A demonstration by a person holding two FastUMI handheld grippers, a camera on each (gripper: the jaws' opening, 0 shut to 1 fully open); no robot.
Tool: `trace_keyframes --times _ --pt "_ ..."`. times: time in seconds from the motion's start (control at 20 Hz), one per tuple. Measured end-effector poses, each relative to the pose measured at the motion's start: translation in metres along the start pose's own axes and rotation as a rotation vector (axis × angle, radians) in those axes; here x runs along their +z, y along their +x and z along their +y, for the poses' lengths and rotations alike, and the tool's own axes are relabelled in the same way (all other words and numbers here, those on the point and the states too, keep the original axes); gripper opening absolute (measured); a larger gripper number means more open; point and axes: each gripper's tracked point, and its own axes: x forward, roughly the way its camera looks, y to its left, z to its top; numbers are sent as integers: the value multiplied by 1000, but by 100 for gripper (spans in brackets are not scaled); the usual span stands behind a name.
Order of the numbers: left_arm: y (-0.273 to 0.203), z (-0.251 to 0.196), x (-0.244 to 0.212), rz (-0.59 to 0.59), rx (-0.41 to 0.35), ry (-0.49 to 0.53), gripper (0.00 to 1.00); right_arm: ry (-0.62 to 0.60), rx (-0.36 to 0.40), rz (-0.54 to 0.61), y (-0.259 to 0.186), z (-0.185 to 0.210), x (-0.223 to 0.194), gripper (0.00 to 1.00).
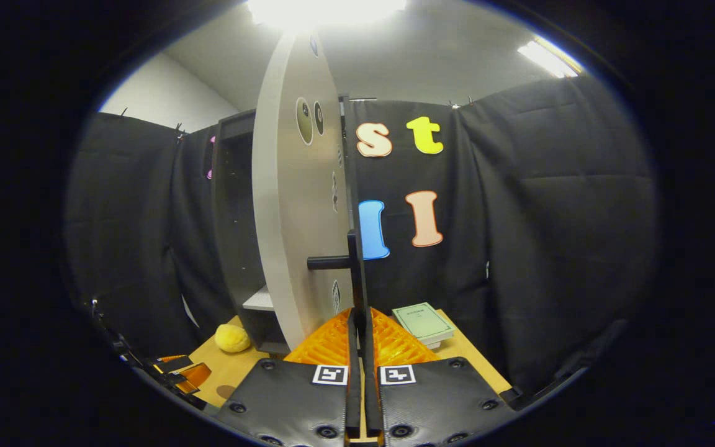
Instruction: Open the cabinet door with the right hand, grasp the bottle in the cabinet with the left hand and place it on the coaster, then close the cabinet door with the right hand.
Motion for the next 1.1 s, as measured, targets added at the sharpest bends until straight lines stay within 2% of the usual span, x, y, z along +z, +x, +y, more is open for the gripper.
trace_keyframes --times 0.1,0.15,0.25,0.5,0.55,0.6,0.65,0.7,0.85,0.9,0.95,1.1 --pt "1 -2 0 1 -9 18 86 16 -31 -4 1 -7 2 5" --pt "1 -3 0 2 -12 23 86 5 -37 -3 1 -7 1 0" --pt "3 -3 0 6 -15 25 89 -4 -33 -3 -1 -9 -1 5" --pt "18 -2 8 17 -20 15 86 74 -18 37 -28 -14 -10 6" --pt "22 0 10 16 -21 19 86 88 -39 42 -38 -26 -8 0" --pt "27 1 15 12 -24 25 89 95 -78 47 -47 -42 -7 5" --pt "33 1 21 6 -28 33 89 104 -116 51 -53 -59 -5 0" --pt "41 1 26 8 -32 41 86 115 -148 55 -57 -71 -4 5" --pt "69 -7 52 -4 -68 69 84 142 -238 37 -58 -103 8 3" --pt "77 -12 65 -20 -86 75 86 147 -255 26 -56 -111 13 0" --pt "85 -15 75 -33 -90 79 84 153 -264 17 -48 -118 18 0" --pt "112 -22 107 -72 -92 55 86 174 -275 -9 -24 -134 27 4"
